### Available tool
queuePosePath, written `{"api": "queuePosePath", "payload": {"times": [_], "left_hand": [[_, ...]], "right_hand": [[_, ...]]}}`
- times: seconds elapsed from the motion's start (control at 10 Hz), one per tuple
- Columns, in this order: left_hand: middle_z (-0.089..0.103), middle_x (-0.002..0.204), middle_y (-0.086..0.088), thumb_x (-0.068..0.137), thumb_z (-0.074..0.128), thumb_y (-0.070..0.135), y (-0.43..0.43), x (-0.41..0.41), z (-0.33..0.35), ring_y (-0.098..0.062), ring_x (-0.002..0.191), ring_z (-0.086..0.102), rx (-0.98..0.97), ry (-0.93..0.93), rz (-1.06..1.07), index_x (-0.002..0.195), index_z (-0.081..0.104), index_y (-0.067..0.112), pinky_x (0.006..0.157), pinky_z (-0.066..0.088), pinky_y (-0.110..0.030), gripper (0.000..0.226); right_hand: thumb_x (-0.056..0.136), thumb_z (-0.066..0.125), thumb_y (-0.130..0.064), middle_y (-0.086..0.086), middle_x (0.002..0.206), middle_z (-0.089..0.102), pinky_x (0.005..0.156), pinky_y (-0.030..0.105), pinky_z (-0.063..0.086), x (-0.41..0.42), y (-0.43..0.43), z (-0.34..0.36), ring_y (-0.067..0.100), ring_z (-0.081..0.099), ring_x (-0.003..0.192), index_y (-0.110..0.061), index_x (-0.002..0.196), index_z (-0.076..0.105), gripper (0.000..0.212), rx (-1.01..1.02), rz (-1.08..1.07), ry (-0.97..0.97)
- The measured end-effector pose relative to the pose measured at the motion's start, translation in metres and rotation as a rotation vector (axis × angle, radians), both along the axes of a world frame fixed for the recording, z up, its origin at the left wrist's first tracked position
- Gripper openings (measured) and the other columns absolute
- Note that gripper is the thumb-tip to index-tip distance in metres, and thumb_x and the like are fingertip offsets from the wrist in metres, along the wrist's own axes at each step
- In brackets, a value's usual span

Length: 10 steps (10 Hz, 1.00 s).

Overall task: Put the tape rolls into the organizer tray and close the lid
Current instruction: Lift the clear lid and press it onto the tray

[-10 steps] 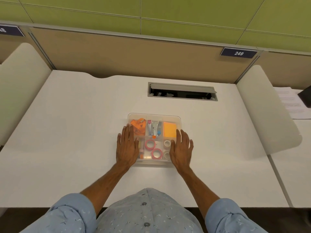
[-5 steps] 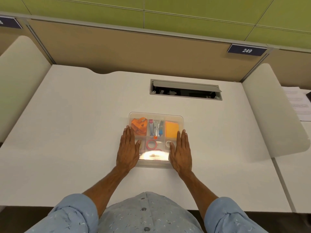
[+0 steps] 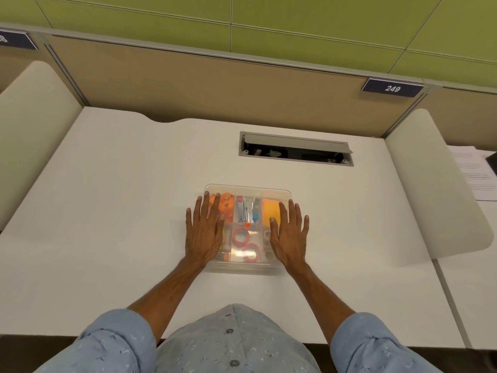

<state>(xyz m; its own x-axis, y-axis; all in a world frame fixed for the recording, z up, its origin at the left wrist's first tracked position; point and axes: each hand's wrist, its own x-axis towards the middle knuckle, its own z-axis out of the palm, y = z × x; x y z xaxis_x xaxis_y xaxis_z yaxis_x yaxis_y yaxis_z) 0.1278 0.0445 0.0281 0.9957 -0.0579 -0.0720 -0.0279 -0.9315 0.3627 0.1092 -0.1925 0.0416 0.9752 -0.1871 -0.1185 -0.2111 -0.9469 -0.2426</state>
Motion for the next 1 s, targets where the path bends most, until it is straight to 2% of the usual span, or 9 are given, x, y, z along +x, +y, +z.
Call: {"api": "queuePosePath", "payload": {"times": [0.1, 0.2, 0.3, 0.4, 0.5, 0.7, 0.8, 1.0], "left_hand": [[-0.003, 0.182, -0.005, 0.114, 0.018, 0.047, 0.001, 0.027, 0.005, -0.027, 0.169, -0.003, 0.021, 0.026, -0.014, 0.171, 0.003, 0.030, 0.137, 0.007, -0.058, 0.061], [-0.006, 0.181, -0.005, 0.113, 0.024, 0.048, -0.001, 0.039, 0.005, -0.027, 0.169, -0.006, 0.030, 0.049, -0.033, 0.170, 0.002, 0.032, 0.137, 0.004, -0.058, 0.064], [-0.013, 0.181, -0.006, 0.110, 0.019, 0.054, -0.004, 0.053, 0.000, -0.027, 0.168, -0.011, 0.085, 0.093, -0.051, 0.170, -0.005, 0.031, 0.137, 0.001, -0.057, 0.068], [-0.014, 0.180, -0.006, 0.112, 0.022, 0.053, -0.006, 0.056, -0.006, -0.027, 0.168, -0.011, 0.082, 0.111, -0.040, 0.170, -0.006, 0.030, 0.138, 0.002, -0.056, 0.068], [-0.013, 0.181, -0.007, 0.115, 0.025, 0.047, -0.007, 0.056, -0.013, -0.027, 0.168, -0.009, 0.034, 0.105, -0.035, 0.171, -0.002, 0.028, 0.138, 0.006, -0.054, 0.065], [-0.015, 0.180, -0.005, 0.116, 0.025, 0.047, -0.007, 0.058, -0.015, -0.027, 0.168, -0.012, 0.035, 0.140, -0.039, 0.171, -0.005, 0.028, 0.139, 0.005, -0.053, 0.065], [-0.017, 0.180, -0.006, 0.116, 0.023, 0.047, -0.005, 0.059, -0.012, -0.028, 0.168, -0.013, 0.064, 0.168, -0.067, 0.170, -0.007, 0.028, 0.138, 0.003, -0.054, 0.065], [-0.019, 0.180, -0.007, 0.116, 0.020, 0.047, -0.007, 0.066, 0.005, -0.027, 0.168, -0.013, 0.095, 0.196, -0.091, 0.170, -0.008, 0.031, 0.136, -0.001, -0.061, 0.063]], "right_hand": [[0.115, 0.024, -0.048, 0.000, 0.180, -0.006, 0.137, 0.055, 0.004, 0.029, 0.003, 0.008, 0.023, -0.004, 0.169, -0.031, 0.171, 0.008, 0.060, -0.013, 0.059, 0.053], [0.115, 0.023, -0.049, 0.002, 0.180, -0.011, 0.137, 0.057, 0.005, 0.044, 0.004, 0.010, 0.027, -0.007, 0.168, -0.031, 0.171, 0.002, 0.062, -0.033, 0.085, 0.094], [0.113, 0.021, -0.053, 0.004, 0.179, -0.014, 0.136, 0.058, 0.006, 0.059, 0.005, 0.005, 0.030, -0.009, 0.168, -0.031, 0.170, -0.004, 0.066, -0.064, 0.109, 0.149], [0.113, 0.021, -0.054, 0.003, 0.179, -0.015, 0.136, 0.059, 0.009, 0.060, 0.007, -0.001, 0.030, -0.011, 0.168, -0.031, 0.170, -0.005, 0.067, -0.064, 0.102, 0.155], [0.113, 0.023, -0.056, -0.001, 0.179, -0.016, 0.133, 0.064, 0.013, 0.061, 0.009, -0.010, 0.027, -0.012, 0.168, -0.033, 0.170, -0.005, 0.068, -0.021, 0.071, 0.158], [0.111, 0.025, -0.060, -0.005, 0.178, -0.019, 0.127, 0.074, 0.011, 0.066, 0.009, -0.011, 0.026, -0.017, 0.167, -0.036, 0.169, -0.006, 0.070, 0.065, 0.050, 0.222], [0.111, 0.025, -0.060, -0.005, 0.178, -0.019, 0.129, 0.074, 0.008, 0.069, 0.009, -0.005, 0.026, -0.017, 0.167, -0.036, 0.169, -0.005, 0.070, 0.096, 0.049, 0.265], [0.112, 0.021, -0.056, -0.001, 0.178, -0.018, 0.134, 0.064, -0.002, 0.073, 0.002, 0.010, 0.028, -0.015, 0.167, -0.035, 0.169, -0.006, 0.067, 0.022, 0.105, 0.271]]}}
